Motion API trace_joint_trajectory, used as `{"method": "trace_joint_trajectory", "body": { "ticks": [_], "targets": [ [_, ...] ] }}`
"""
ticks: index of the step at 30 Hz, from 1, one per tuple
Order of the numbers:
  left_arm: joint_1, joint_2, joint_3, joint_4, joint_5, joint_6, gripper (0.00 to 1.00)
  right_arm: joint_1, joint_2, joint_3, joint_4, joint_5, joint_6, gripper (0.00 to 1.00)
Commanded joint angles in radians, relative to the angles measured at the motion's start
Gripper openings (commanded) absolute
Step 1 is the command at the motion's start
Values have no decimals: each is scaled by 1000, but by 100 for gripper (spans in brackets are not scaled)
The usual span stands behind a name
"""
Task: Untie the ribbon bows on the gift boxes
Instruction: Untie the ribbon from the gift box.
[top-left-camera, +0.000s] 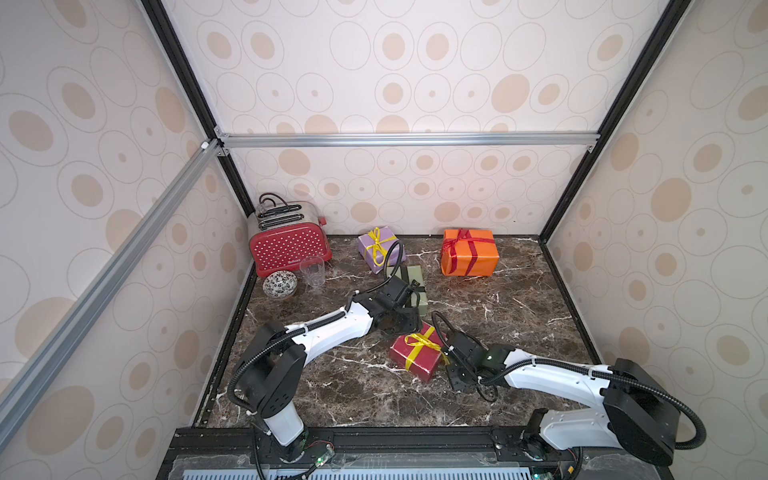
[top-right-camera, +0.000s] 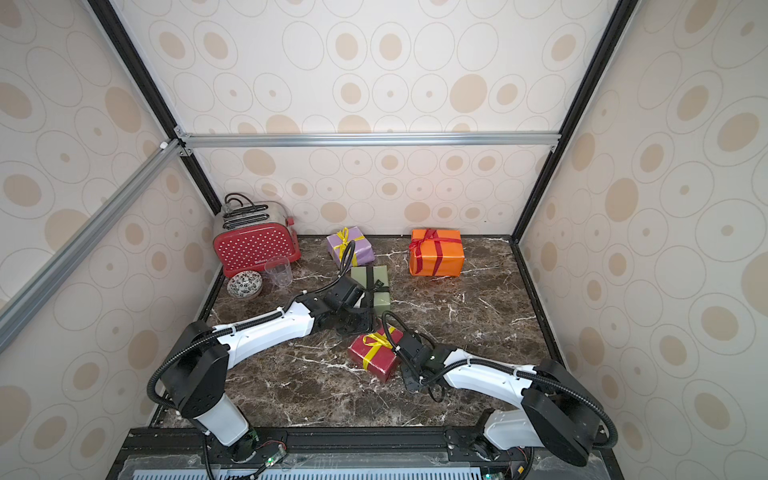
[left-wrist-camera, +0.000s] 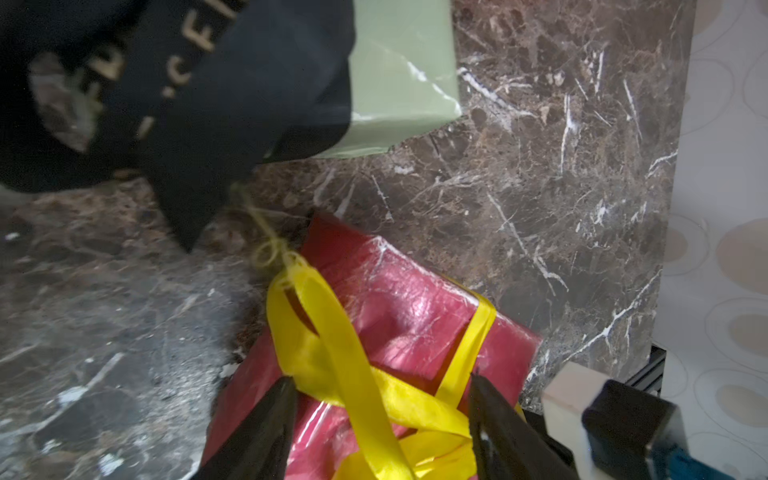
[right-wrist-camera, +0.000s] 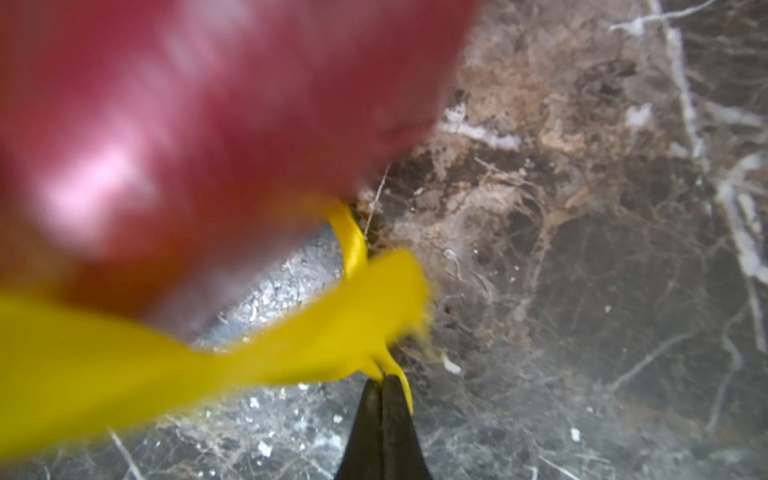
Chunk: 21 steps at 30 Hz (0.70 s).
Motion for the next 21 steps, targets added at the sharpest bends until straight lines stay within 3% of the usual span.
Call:
{"method": "trace_joint_trajectory", "body": {
  "ticks": [1, 14, 21],
  "targets": [
    [-30, 14, 43, 30, 24, -27, 68, -2, -27, -25, 36, 18, -15, 2],
    [-81, 7, 104, -31, -31, 0, 69, -2, -101, -72, 91, 20, -17, 2],
    [-83, 30, 71, 8, 6, -41, 70, -33, -168, -111, 109, 6, 12, 1]
  ]
}}
